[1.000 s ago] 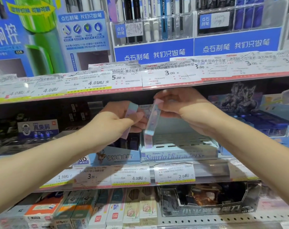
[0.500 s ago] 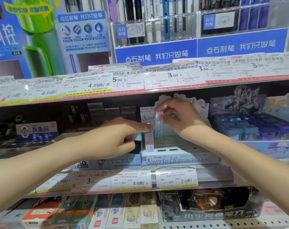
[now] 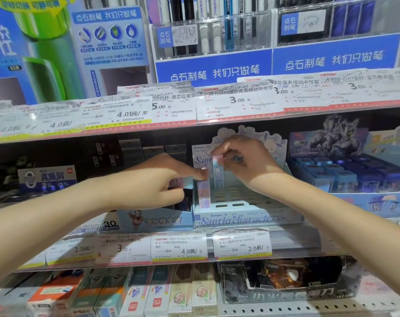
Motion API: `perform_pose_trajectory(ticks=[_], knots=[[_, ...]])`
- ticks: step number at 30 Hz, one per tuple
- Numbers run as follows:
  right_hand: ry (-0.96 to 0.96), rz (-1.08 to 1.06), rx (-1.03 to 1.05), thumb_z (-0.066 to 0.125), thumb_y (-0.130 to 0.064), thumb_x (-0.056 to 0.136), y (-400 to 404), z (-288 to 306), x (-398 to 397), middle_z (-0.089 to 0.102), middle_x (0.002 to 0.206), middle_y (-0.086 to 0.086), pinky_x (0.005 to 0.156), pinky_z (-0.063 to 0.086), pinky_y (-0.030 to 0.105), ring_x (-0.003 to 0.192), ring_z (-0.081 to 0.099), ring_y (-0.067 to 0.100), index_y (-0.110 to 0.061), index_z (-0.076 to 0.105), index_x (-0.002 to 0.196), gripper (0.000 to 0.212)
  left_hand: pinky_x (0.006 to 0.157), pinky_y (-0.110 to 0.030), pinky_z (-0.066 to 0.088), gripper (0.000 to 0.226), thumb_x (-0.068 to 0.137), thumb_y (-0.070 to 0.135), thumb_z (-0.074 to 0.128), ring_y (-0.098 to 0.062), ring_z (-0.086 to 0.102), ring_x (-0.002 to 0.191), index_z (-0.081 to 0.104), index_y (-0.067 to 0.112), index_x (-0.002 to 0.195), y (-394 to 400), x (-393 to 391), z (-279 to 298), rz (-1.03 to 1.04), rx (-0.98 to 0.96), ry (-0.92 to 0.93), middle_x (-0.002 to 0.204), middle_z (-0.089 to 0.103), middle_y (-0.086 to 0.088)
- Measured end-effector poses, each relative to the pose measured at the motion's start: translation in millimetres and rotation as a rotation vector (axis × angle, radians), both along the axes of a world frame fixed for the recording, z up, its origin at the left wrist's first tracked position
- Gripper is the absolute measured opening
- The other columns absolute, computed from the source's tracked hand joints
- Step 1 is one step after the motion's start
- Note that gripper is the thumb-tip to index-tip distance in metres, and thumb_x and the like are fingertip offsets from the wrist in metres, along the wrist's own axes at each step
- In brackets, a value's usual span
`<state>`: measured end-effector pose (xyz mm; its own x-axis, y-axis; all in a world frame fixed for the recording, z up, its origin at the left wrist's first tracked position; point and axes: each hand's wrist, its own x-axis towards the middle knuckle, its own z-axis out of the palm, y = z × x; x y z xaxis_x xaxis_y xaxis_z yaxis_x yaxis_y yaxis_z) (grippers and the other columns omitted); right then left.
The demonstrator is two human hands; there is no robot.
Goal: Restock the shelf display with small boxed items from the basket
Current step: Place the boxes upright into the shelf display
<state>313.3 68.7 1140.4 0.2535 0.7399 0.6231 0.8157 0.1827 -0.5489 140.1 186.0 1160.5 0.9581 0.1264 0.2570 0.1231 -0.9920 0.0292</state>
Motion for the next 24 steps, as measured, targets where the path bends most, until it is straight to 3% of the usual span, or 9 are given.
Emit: perform_pose_trajectory(ticks=[11,16,20,24], knots=[[-0.044,-0.017,-0.098,0.058,-0.001,0.085,-1.7,-5.8,-1.4,0.061,0.094,0.002,0.087,0.051,0.028,0.089,0.061,0.019,-0.006,0.068,0.097,0.016,0.065,-0.016,0.036,0.067,0.070,0.062,0.027,0.021,0.045,0.061,0.052,0.033,0.126,6.9,2.1,-2.1,0.002,0.017,0.000,0.068,0.045,0.026],[-0.348,-0.065,-0.007,0.045,-0.001,0.077,-4.9,-8.9,5.1,0.062,0.106,0.008,0.086,0.045,0.029,0.098,0.056,0.022,-0.009,0.072,0.095,0.033,0.065,-0.017,0.036,0.063,0.072,0.059,0.031,0.020,0.046,0.061,0.054,0.032,0.124,8.3,1.8,-2.0,0.004,0.002,0.010,0.068,0.047,0.026],[-0.354,-0.088,0.006,0.029,0.001,0.067,-3.2,-6.2,11.4,0.060,0.107,0.013,0.088,0.033,0.022,0.102,0.051,0.022,-0.004,0.073,0.091,0.050,0.067,-0.017,0.037,0.073,0.065,0.068,0.027,0.017,0.047,0.058,0.055,0.033,0.123,3.4,1.1,-0.3,0.041,-0.042,0.001,0.066,0.048,0.025],[-0.342,-0.099,-0.005,0.026,-0.001,0.065,1.4,-4.8,10.1,0.061,0.107,0.012,0.088,0.033,0.021,0.103,0.051,0.021,-0.003,0.073,0.091,0.054,0.065,-0.016,0.036,0.077,0.062,0.067,0.025,0.018,0.047,0.058,0.056,0.032,0.123,2.3,0.5,-0.3,0.038,-0.044,-0.006,0.066,0.048,0.025]])
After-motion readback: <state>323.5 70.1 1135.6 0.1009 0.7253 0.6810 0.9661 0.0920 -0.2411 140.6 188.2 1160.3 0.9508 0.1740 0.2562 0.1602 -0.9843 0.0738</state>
